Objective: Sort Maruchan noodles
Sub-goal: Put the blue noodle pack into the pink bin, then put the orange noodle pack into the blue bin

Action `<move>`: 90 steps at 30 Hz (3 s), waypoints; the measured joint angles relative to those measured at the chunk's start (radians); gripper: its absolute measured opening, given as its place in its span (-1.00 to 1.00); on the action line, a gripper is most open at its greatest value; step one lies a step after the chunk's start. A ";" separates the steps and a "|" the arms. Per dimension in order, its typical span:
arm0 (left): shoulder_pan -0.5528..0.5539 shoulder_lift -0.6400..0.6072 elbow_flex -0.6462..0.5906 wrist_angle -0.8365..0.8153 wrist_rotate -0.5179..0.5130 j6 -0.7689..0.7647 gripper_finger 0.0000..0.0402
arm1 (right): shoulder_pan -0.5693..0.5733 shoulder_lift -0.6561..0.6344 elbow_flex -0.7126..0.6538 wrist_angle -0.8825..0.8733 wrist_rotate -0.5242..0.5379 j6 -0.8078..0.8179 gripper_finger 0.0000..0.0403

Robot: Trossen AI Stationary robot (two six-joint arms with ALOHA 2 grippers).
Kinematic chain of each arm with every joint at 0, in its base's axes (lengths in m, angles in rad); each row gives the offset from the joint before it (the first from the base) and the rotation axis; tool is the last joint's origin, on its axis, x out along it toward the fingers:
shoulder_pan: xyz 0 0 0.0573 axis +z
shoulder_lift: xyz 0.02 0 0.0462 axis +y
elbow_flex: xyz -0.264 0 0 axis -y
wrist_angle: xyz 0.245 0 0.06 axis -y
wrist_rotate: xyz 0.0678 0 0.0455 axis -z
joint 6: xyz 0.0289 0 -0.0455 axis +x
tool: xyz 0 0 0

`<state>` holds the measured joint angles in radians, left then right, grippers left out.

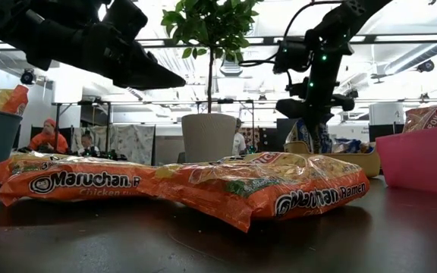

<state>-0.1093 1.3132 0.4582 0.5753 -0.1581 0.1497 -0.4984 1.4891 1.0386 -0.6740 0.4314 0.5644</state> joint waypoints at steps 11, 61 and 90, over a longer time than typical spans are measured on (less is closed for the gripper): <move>0.000 0.000 0.000 0.016 0.000 -0.001 -0.63 | 0.001 0.030 -0.009 0.013 0.005 0.005 -0.94; 0.000 0.000 -0.001 0.016 0.000 -0.028 -0.63 | -0.010 -0.120 0.079 -0.206 0.093 0.034 -0.19; -0.013 0.000 0.142 -0.296 0.001 -0.217 -0.63 | 0.138 -0.376 -0.044 -0.097 0.121 0.011 -0.94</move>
<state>-0.1221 1.3132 0.6007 0.2792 -0.1575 -0.0671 -0.3604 1.1128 0.9945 -0.7710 0.5525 0.5755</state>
